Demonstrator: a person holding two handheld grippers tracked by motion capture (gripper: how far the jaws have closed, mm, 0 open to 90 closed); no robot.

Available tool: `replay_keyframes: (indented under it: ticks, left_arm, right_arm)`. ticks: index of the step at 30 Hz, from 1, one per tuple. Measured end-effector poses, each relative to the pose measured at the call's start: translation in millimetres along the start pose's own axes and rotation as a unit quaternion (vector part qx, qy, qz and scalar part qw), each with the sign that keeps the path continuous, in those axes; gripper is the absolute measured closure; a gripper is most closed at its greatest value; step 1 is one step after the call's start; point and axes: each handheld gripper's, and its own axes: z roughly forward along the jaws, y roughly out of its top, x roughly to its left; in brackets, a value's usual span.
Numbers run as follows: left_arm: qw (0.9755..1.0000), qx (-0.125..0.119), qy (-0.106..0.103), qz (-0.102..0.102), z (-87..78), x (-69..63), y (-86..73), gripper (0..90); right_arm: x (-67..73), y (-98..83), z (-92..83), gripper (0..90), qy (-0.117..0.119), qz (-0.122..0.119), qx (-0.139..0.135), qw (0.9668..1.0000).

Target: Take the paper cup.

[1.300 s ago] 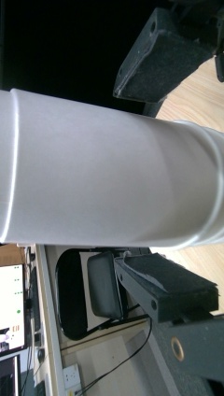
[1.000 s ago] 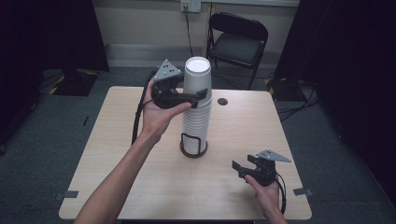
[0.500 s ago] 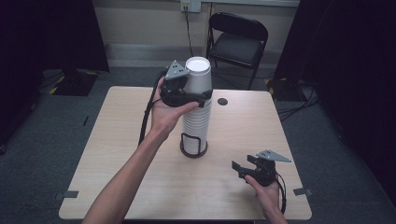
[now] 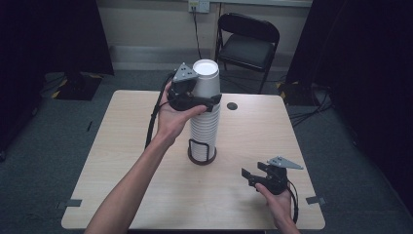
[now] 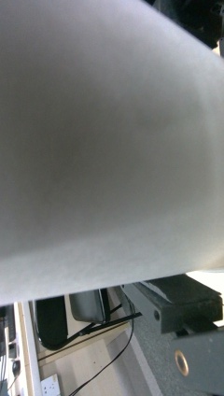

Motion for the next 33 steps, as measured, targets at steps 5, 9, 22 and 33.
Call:
replay_keyframes:
  ticks: [5, 9, 22, 33]
  left_arm:
    - [1.0, -0.003, 0.001, -0.001, -0.7, -0.1, 1.5, 11.6]
    - [1.0, -0.009, 0.001, -0.002, -2.8, 0.7, 6.5, 11.5]
    - [0.9997, -0.024, -0.003, -0.009, -10.0, 2.6, 18.0, 11.7]
    - [0.9992, -0.039, 0.002, 0.001, -11.7, 0.2, 26.2, 11.9]
  right_arm:
    - [-0.1, 0.0, -0.2, 23.6, 0.0, 0.001, -0.002, 1.0]
    - [0.5, 0.1, -0.4, 23.6, 0.004, -0.003, -0.004, 1.0]
    - [6.0, 0.9, 0.2, 23.3, 0.021, -0.018, -0.011, 0.9996]
    - [5.7, 0.9, 0.0, 23.3, 0.022, -0.017, -0.01, 0.9996]
